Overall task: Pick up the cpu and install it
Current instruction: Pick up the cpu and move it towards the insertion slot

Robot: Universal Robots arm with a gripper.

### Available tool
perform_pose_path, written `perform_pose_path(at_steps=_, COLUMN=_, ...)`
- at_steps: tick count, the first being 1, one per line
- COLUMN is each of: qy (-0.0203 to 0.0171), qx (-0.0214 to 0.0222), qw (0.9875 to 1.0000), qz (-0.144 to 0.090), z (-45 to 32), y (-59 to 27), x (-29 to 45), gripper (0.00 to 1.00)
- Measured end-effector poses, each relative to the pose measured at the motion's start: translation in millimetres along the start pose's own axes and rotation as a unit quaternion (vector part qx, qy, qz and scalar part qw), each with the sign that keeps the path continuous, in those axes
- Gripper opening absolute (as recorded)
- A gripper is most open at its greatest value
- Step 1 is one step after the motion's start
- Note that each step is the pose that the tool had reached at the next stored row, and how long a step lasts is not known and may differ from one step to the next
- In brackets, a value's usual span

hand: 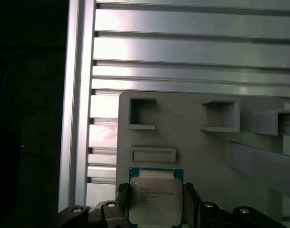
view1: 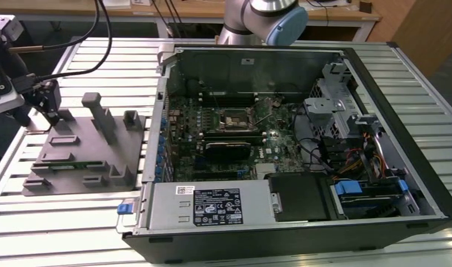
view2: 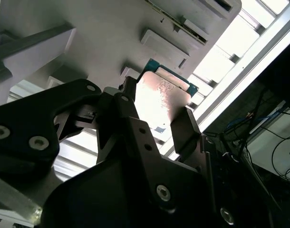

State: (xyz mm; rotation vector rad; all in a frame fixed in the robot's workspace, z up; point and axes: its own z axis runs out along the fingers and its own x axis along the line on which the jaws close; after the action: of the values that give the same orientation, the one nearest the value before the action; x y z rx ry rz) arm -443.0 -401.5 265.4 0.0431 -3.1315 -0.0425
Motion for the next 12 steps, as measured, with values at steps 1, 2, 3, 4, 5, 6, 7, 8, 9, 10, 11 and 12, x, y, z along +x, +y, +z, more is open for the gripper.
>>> perform_pose_path(at_steps=1, qy=0.0000, qx=0.0000, qw=1.0000, qz=0.000, z=-0.6, y=0.0, x=0.0, gripper=0.54)
perform_pose_path(at_steps=2, qy=0.0000, qx=0.0000, qw=1.0000, qz=0.000, z=-1.4, y=0.0, x=0.0, gripper=0.54)
perform_pose_path(at_steps=3, qy=0.0000, qx=0.0000, qw=1.0000, qz=0.000, z=-2.2, y=0.1, x=0.0, gripper=0.54)
perform_pose_path(at_steps=4, qy=0.0000, qx=0.0000, qw=1.0000, qz=0.000, z=-2.9, y=0.1, x=0.0, gripper=0.54)
perform_pose_path(at_steps=5, qy=0.0000, qx=0.0000, qw=1.0000, qz=0.000, z=-3.6, y=0.2, x=0.0, gripper=0.54)
perform_pose_path(at_steps=6, qy=0.0000, qx=0.0000, qw=1.0000, qz=0.000, z=-4.4, y=0.2, x=0.1, gripper=0.54)
perform_pose_path(at_steps=7, qy=0.0000, qx=0.0000, qw=1.0000, qz=0.000, z=-5.1, y=0.2, x=0.1, gripper=0.54)
perform_pose_path(at_steps=8, qy=0.0000, qx=0.0000, qw=1.0000, qz=0.000, z=-5.8, y=0.2, x=0.1, gripper=0.54)
perform_pose_path(at_steps=9, qy=0.0000, qx=0.0000, qw=1.0000, qz=0.000, z=-6.5, y=0.3, x=0.1, gripper=0.54)
perform_pose_path(at_steps=10, qy=0.0000, qx=0.0000, qw=1.0000, qz=0.000, z=-7.2, y=0.3, x=0.1, gripper=0.54)
perform_pose_path(at_steps=11, qy=0.0000, qx=0.0000, qw=1.0000, qz=0.000, z=-7.8, y=0.4, x=0.1, gripper=0.54)
perform_pose_path(at_steps=12, qy=0.0000, qx=0.0000, qw=1.0000, qz=0.000, z=-8.5, y=0.4, x=0.1, gripper=0.54)
